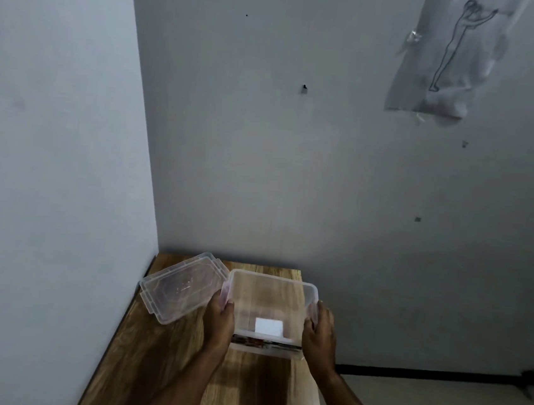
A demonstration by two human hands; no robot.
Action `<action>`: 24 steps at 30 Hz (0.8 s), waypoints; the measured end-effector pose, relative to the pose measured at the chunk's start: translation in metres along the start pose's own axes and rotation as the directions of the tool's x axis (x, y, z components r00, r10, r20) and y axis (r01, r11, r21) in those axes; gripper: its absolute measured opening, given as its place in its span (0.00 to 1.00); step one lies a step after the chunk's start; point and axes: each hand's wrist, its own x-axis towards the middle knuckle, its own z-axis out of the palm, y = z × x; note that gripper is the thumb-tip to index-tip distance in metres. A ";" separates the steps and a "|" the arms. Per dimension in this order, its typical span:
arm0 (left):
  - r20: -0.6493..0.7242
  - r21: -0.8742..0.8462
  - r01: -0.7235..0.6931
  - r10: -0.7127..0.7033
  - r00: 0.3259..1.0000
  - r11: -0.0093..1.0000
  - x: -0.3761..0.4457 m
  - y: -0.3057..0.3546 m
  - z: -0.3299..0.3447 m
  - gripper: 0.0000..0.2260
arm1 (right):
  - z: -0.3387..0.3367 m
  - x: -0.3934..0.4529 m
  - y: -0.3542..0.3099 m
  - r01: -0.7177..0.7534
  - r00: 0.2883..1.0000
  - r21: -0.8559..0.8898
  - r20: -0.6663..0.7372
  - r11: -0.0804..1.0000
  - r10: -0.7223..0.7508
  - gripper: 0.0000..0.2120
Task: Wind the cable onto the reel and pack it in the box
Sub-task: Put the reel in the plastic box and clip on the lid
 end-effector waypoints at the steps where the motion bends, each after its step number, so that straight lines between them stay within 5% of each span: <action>1: 0.000 0.007 0.011 -0.011 1.000 1.000 -0.008 -0.002 -0.003 0.17 | -0.003 -0.009 -0.001 -0.001 1.000 -0.003 0.001 1.000 0.001 0.20; 24: 0.059 0.106 0.139 -0.146 0.988 0.985 -0.110 -0.034 -0.070 0.21 | -0.009 -0.119 0.019 -0.044 0.997 -0.073 0.063 0.996 0.049 0.24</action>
